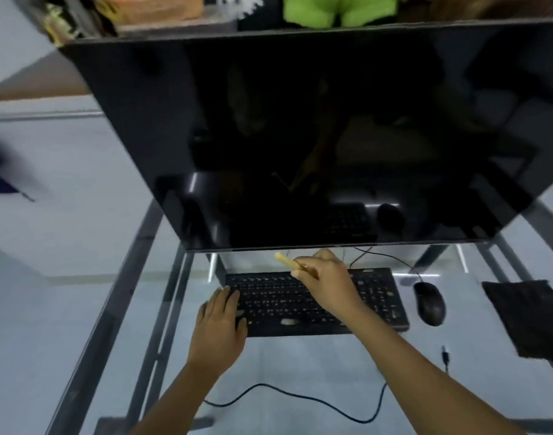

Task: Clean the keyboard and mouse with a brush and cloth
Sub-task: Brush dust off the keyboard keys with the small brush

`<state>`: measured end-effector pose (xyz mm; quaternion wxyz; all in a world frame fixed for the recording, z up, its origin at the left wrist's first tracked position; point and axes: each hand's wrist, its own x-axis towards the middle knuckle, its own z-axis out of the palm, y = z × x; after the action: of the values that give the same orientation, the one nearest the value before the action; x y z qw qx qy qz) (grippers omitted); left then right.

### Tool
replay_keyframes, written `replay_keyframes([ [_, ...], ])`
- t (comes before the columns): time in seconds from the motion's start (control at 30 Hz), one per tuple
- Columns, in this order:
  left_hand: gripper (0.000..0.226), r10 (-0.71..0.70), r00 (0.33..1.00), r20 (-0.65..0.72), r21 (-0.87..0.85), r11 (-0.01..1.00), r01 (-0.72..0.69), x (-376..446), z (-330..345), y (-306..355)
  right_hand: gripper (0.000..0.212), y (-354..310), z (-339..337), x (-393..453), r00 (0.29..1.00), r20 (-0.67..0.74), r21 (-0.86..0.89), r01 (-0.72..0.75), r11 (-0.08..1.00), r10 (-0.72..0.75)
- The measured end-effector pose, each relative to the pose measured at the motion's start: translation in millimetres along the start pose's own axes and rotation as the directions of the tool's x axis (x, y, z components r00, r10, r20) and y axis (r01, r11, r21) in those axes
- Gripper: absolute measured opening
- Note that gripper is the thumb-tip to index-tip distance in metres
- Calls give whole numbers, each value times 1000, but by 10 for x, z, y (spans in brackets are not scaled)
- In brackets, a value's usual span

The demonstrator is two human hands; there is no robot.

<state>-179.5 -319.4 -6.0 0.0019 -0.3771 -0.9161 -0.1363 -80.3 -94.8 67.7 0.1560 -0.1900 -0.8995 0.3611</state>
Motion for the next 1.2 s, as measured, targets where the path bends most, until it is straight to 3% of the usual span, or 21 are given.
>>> replay_keyframes([
  [0.17, 88, -81, 989, 125, -185, 977, 103, -165, 80, -245, 17, -187, 499, 56, 999, 43, 46, -13, 999, 11],
  [0.3, 102, -60, 983, 173, -279, 954, 107, -127, 185, -245, 16, -250, 667, 73, 988, 143, 39, -63, 997, 57],
  [0.43, 113, -45, 985, 166, -322, 942, 97, -60, 278, -206, 13, -173, 663, 154, 996, -39, -13, -79, 997, 79],
  [0.5, 113, -46, 988, 146, -332, 939, 93, -41, 318, -219, 10, -184, 674, 218, 993, -1, 22, -118, 993, 118],
  [0.57, 110, -44, 991, 129, -347, 934, 87, -52, 357, -243, 8, -207, 727, 254, 986, 138, 4, -100, 995, 99],
  [0.7, 106, -33, 994, 103, -380, 923, 70, -63, 384, -246, 9, -250, 793, 409, 997, -29, -7, -66, 998, 66],
  [0.83, 106, -48, 994, 94, -429, 899, 84, -37, 358, -257, 9, -458, 936, 474, 993, 118, -14, -3, 1000, 5],
  [0.97, 107, -88, 992, 85, -516, 848, 119, -31, 310, -239, 6, -508, 1034, 541, 999, 23, 52, -34, 998, 32],
  [1.07, 109, -100, 992, 77, -523, 843, 126, -52, 294, -248, 8, -550, 1087, 528, 989, 148, -18, 14, 1000, -11],
  [1.2, 110, -109, 991, 82, -526, 840, 136, -58, 286, -245, 4, -483, 1042, 513, 1000, 12, 18, -15, 1000, 15],
])
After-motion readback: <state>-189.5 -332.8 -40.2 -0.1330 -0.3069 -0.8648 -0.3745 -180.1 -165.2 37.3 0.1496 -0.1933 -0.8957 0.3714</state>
